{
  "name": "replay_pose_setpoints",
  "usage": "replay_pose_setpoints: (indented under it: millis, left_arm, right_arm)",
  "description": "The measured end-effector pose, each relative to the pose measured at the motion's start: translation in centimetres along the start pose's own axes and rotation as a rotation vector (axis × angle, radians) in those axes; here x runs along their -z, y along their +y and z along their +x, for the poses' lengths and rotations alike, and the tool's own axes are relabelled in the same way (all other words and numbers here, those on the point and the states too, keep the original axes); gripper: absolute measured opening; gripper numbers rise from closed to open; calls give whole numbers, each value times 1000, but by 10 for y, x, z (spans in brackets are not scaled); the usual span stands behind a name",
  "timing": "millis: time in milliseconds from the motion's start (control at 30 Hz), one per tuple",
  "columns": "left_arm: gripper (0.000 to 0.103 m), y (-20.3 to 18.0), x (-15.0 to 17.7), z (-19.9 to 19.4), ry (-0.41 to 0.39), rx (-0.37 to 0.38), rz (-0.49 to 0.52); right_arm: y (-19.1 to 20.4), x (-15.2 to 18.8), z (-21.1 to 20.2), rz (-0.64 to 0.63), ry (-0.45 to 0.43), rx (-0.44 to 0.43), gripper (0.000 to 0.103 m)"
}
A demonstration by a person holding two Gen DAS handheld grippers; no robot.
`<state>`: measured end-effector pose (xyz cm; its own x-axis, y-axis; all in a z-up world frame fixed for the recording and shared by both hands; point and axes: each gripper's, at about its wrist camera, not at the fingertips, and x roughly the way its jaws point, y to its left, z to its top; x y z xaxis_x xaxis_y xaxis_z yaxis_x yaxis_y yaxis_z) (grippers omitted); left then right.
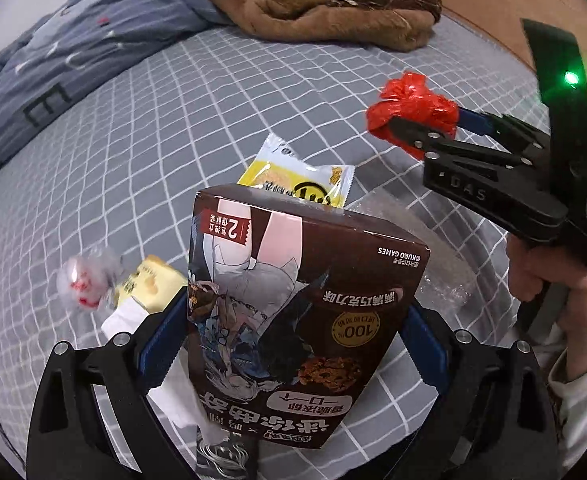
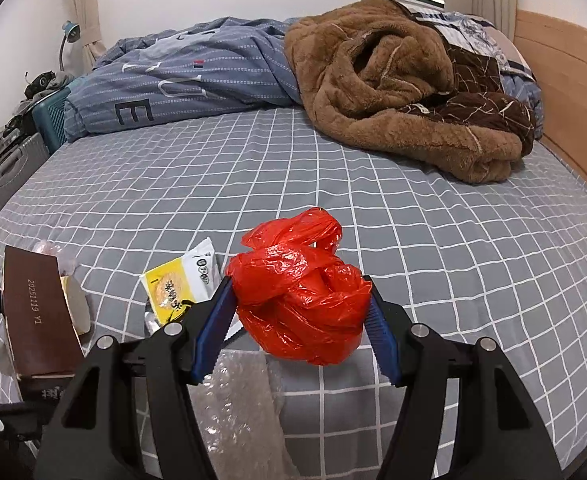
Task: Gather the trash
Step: 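Lift the red bag with the right gripper while the left gripper lifts the brown snack box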
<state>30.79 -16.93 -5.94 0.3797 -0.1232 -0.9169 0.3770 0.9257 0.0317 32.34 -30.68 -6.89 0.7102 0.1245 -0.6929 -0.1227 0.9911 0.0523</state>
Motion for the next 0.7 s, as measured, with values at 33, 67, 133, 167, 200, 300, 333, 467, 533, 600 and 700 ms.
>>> replay_pose_setpoints:
  millis: [33,67,133,167,200,300,333,467,533,600,700]
  left_arm:
    - [93,1,6,-2,-2,-4,-15]
    - [93,1,11,-4,-6,-8,-33]
    - [93,1,16,-3,-12,-12,-64]
    - [93,2,22,-7,-17,-13,-84]
    - [93,2,28,-12,-21,-15,-100]
    - [93,5,43,-20,-31,-18,-154]
    - [93,5,49,-23,-36,-22,-169]
    - [93,9,66,-33,-55,-32,-229]
    - [93,9,75,-39,-65,-34,-247]
    - [93,10,83,-44,-73,-36,-259]
    - [93,11,97,-53,-81,-35,-281]
  right_arm:
    - [0,2,-4,5,-5,-4,59]
    - [1,3,-6,8,-4,-8,59]
    - [2,6,-11,10,-6,-14,59]
    - [3,9,-14,10,-5,-19,59]
    - [4,11,-16,8,-2,-23,59]
    - [6,18,-22,18,11,-42,59]
    - [6,19,-25,22,10,-45,59]
    - [9,26,-41,21,-2,-34,59]
    - [12,30,-47,23,-3,-34,59]
    - [18,34,-54,11,-6,-31,59]
    - [24,42,-62,10,-5,-35,59]
